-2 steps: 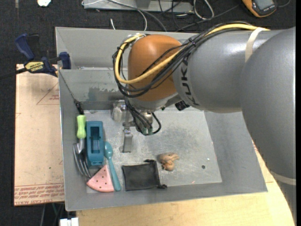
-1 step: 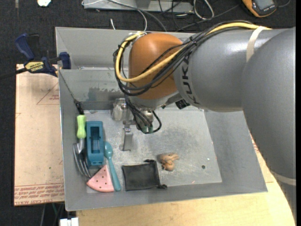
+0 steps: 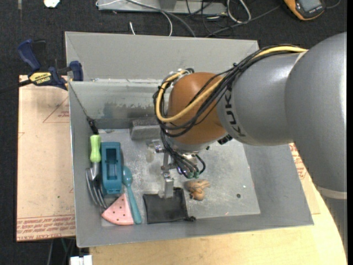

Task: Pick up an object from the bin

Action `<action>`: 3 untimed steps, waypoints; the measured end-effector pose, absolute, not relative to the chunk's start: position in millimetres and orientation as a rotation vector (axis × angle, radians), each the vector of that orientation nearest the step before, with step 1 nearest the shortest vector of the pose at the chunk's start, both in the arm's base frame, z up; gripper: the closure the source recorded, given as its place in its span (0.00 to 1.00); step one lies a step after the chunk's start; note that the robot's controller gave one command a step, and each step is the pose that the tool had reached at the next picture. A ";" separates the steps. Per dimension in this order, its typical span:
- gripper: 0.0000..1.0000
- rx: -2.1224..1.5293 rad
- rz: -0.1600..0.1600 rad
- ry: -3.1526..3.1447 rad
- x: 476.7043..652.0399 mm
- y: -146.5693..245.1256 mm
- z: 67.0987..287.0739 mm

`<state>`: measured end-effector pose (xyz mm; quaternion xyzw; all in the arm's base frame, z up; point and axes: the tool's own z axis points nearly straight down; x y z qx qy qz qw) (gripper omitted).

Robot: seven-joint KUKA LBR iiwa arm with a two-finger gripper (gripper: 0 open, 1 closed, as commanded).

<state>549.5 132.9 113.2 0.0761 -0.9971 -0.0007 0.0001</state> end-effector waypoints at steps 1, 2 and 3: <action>0.00 0.505 -0.004 -3.109 510.1 97.5 152.1; 0.00 0.288 -0.004 -3.127 485.2 113.5 121.5; 0.00 0.288 -0.010 -3.153 488.9 106.6 69.3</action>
Offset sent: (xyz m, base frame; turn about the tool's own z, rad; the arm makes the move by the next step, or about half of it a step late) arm -0.0642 -0.0200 0.0094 -0.0313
